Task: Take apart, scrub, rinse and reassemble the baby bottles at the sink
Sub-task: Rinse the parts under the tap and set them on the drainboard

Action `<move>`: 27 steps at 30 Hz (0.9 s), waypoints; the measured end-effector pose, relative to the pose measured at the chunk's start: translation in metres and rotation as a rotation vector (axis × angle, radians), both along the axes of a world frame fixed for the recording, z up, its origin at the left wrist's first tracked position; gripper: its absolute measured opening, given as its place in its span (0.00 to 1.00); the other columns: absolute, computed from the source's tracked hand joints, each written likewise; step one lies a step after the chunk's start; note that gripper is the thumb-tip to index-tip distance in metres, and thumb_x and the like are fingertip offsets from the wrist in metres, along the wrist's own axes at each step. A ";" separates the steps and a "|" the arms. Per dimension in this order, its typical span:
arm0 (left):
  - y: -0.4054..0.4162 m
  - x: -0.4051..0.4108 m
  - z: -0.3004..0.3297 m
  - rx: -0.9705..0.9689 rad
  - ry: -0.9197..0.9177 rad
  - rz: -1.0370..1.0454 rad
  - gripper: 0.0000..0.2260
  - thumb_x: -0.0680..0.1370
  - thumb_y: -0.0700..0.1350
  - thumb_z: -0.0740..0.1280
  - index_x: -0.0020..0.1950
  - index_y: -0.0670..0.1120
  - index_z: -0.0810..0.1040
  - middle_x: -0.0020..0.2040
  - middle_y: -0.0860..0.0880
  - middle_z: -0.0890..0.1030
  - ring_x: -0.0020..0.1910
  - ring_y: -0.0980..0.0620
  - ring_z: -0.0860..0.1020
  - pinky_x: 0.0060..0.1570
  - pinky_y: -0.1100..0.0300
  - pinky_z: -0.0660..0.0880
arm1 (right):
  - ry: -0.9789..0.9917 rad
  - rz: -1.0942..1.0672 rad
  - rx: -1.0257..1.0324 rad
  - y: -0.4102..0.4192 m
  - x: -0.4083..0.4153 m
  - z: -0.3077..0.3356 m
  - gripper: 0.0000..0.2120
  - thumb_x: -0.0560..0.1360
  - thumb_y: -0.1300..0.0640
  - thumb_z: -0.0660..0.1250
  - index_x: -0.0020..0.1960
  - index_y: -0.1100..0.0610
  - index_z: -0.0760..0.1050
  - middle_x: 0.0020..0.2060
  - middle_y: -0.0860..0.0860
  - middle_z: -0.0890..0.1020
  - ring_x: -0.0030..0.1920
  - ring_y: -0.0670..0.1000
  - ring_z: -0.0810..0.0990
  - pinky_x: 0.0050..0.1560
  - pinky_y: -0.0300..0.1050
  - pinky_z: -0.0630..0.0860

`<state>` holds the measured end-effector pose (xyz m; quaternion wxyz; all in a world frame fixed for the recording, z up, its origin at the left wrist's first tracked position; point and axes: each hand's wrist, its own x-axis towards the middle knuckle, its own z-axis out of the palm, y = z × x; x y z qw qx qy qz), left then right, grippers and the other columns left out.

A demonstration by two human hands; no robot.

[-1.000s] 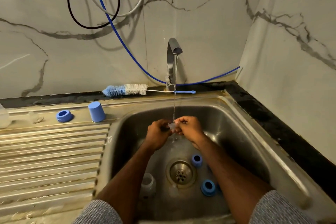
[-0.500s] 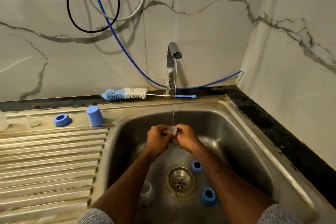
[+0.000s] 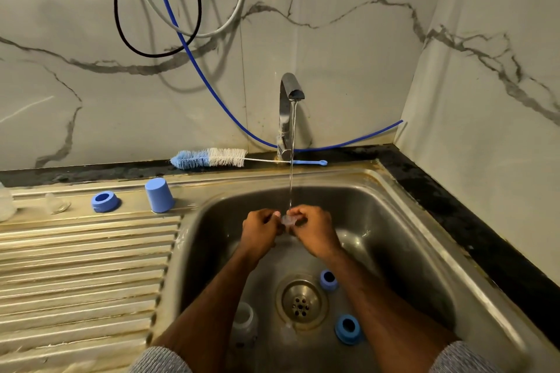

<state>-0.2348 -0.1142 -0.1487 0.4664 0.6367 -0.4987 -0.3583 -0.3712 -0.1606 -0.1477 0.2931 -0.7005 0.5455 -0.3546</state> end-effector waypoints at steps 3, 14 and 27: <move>-0.002 0.002 0.000 0.024 -0.025 -0.016 0.11 0.83 0.37 0.62 0.50 0.47 0.83 0.47 0.43 0.84 0.48 0.44 0.83 0.42 0.50 0.82 | -0.035 -0.045 -0.044 0.000 0.000 0.000 0.14 0.73 0.60 0.75 0.58 0.51 0.82 0.50 0.46 0.85 0.51 0.44 0.82 0.53 0.39 0.80; -0.002 0.001 -0.006 0.059 -0.085 -0.079 0.11 0.82 0.36 0.64 0.54 0.48 0.83 0.48 0.46 0.84 0.48 0.46 0.84 0.44 0.48 0.83 | -0.054 0.012 0.091 0.003 0.004 -0.002 0.07 0.73 0.57 0.76 0.50 0.52 0.82 0.41 0.46 0.84 0.43 0.42 0.83 0.44 0.35 0.81; 0.005 -0.004 0.003 -0.101 0.128 -0.177 0.11 0.80 0.36 0.68 0.60 0.46 0.82 0.48 0.48 0.87 0.47 0.51 0.86 0.44 0.57 0.83 | -0.520 0.000 0.330 0.005 0.004 0.012 0.10 0.74 0.60 0.75 0.54 0.55 0.80 0.44 0.54 0.86 0.44 0.53 0.85 0.45 0.47 0.84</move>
